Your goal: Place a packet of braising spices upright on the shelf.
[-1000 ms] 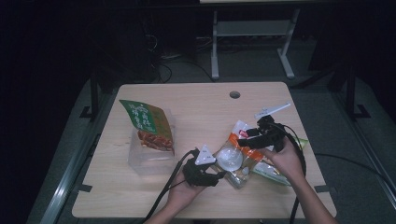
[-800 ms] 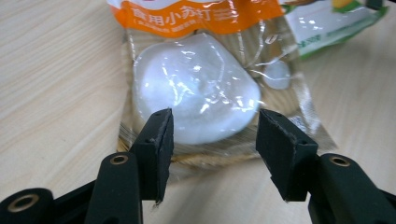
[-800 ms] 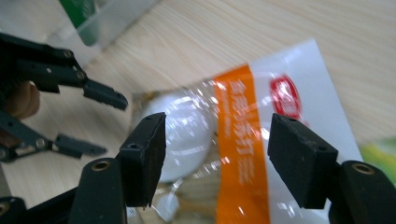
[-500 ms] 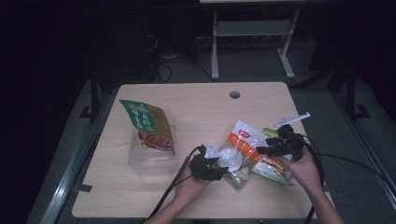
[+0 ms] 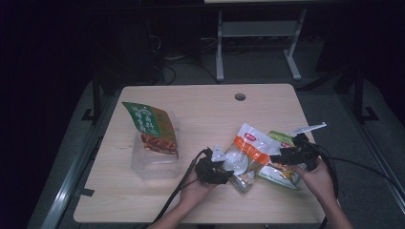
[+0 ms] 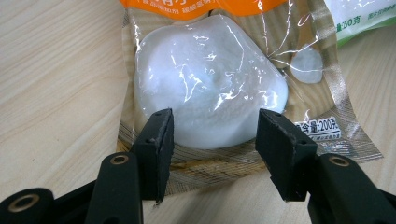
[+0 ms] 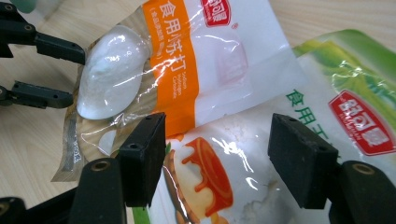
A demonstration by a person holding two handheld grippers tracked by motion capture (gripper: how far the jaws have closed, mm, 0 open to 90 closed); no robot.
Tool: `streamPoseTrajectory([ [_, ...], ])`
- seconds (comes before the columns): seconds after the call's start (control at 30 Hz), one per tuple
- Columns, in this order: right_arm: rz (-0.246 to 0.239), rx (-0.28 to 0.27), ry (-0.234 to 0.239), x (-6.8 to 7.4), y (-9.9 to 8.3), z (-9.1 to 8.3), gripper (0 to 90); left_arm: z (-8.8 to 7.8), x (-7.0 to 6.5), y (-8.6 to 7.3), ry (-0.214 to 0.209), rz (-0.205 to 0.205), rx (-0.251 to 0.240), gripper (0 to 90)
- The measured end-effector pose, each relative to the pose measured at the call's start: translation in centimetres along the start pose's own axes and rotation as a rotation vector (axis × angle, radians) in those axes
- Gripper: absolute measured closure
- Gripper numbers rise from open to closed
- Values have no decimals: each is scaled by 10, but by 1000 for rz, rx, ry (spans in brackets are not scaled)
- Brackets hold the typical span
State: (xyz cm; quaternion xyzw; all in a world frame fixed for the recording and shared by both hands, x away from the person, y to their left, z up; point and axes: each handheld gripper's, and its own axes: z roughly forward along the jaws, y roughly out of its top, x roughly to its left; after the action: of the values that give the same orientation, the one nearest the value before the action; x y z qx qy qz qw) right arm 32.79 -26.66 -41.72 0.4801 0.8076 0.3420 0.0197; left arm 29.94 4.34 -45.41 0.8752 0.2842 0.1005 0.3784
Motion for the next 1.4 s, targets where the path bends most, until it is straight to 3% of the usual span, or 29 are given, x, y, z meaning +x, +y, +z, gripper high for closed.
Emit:
streamPoseTrajectory([
  [0.67,-11,6,63,13,14,21,441,0,0,1,0,3,8,465],
  [1.03,-10,52,80,20,24,41,486,0,-1,2,-4,10,16,470],
  [1.4,17,75,80,25,31,56,650,0,-1,2,-14,6,19,480],
])
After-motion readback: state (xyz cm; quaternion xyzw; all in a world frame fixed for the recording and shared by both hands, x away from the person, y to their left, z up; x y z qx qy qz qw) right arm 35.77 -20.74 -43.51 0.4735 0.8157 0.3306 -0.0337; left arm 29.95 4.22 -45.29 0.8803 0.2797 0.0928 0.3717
